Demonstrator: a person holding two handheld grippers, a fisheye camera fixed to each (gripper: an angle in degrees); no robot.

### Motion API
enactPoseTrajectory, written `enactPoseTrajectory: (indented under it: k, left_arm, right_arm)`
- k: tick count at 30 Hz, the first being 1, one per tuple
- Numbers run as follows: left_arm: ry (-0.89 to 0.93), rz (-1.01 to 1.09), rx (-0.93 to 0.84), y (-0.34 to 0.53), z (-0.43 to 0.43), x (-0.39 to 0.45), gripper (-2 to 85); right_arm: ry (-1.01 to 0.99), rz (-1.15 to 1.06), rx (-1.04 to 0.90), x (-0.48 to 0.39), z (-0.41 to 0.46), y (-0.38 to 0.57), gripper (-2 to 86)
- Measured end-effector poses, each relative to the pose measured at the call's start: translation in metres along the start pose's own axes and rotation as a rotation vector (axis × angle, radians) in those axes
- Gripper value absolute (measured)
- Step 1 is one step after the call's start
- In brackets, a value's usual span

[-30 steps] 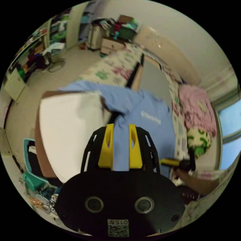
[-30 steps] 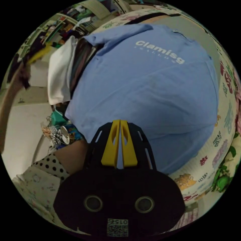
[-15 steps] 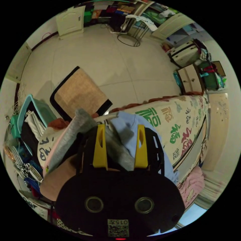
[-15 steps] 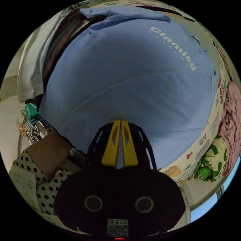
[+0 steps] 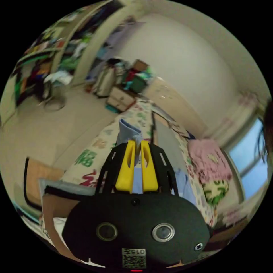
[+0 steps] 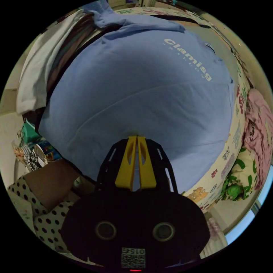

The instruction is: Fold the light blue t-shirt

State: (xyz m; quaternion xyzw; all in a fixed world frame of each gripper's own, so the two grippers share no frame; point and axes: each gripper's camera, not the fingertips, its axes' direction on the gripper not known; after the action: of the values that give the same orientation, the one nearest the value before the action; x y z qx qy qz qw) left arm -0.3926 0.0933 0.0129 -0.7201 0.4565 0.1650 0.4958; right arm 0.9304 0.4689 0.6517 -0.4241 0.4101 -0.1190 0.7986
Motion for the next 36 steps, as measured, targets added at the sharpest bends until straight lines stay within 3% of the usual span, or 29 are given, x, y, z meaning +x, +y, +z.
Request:
enactPoseTrajectory:
  k: [3,6,8,11,15,19,22,25,30,33,36]
  left_arm:
    - [0.115,0.257,-0.042,0.024,0.002,0.149,1.5]
    - [0.107,0.475,-0.145,0.083,0.023,0.277,1.5]
    - [0.09,0.591,-0.213,0.128,0.039,0.338,1.5]
    - [0.112,0.765,-0.332,0.2,0.062,0.423,1.6]
    - [0.111,0.954,-0.424,0.27,0.081,0.511,2.2]
    - [0.068,1.043,-0.443,0.304,0.093,0.563,3.9]
    - [0.137,1.059,-0.469,0.313,0.1,0.593,6.1]
    - [0.234,0.949,-0.532,0.295,0.098,0.603,8.3]
    - [0.008,0.531,-0.546,0.223,0.107,0.518,9.2]
    - [-0.108,0.308,-0.546,0.213,0.113,0.458,9.2]
    - [-0.075,0.188,-0.568,0.233,0.118,0.437,9.8]
  right_arm:
    - [-0.122,0.09,-0.03,0.042,-0.024,0.006,0.8]
    - [-0.428,0.355,-0.045,0.12,-0.058,0.018,6.5]
    - [-0.851,0.579,0.216,0.198,-0.096,0.057,13.0]
    - [-1.298,0.759,0.403,0.273,-0.109,0.102,17.7]
    - [-1.321,0.723,0.385,0.312,-0.127,0.123,20.6]
    - [-1.525,0.68,0.29,0.324,-0.126,0.136,16.9]
    - [-1.407,0.75,0.31,0.335,-0.14,0.159,2.0]
    - [-1.414,0.788,0.413,0.36,-0.168,0.191,0.3]
    - [-1.141,0.741,0.401,0.403,-0.22,0.24,1.1]
    - [-1.033,0.657,0.347,0.394,-0.233,0.228,7.9]
    - [-0.906,0.456,0.237,0.357,-0.241,0.175,12.4]
